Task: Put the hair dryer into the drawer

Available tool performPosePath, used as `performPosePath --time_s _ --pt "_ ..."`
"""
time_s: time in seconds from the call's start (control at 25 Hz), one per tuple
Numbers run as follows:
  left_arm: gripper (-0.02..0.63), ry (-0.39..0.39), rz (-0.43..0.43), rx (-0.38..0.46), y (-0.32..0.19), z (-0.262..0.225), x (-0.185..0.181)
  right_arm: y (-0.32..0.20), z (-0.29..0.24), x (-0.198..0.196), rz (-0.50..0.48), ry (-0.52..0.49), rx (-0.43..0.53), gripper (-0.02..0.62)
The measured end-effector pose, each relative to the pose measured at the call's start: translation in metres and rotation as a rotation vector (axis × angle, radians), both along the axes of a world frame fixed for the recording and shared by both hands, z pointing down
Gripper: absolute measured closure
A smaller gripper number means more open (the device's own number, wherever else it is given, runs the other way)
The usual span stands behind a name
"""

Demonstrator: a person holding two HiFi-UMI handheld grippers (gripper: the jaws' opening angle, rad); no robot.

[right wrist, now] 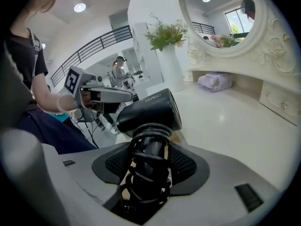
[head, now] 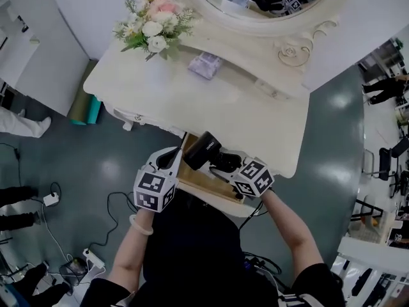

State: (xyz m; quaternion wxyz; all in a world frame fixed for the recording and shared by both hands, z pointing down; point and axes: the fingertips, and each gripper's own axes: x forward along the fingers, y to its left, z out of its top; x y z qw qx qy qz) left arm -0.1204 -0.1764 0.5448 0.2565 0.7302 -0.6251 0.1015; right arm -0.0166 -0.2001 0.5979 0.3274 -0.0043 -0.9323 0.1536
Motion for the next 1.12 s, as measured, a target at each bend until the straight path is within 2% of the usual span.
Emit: performPosePath --time_s 0.2,0.36,0.76,1.12 --pt "0.587 0.001 -0.014 -0.021 0.005 0.011 0.004 0.012 0.017 -0.001 -0.073 0.052 0.055 0.345" --pt "0.587 -0.007 -0.006 -0.055 0.008 0.027 0.008 0.022 0.030 -0.003 -0.118 0.080 0.063 0.345" --pt "0.586 -0.007 0.000 -0.089 0.019 0.053 0.006 0.033 0.065 -0.004 -0.133 0.145 0.113 0.345" --pt "0.586 -0.012 0.047 -0.110 0.021 0.070 0.018 0.039 0.093 -0.012 -0.174 0.169 0.148 0.345"
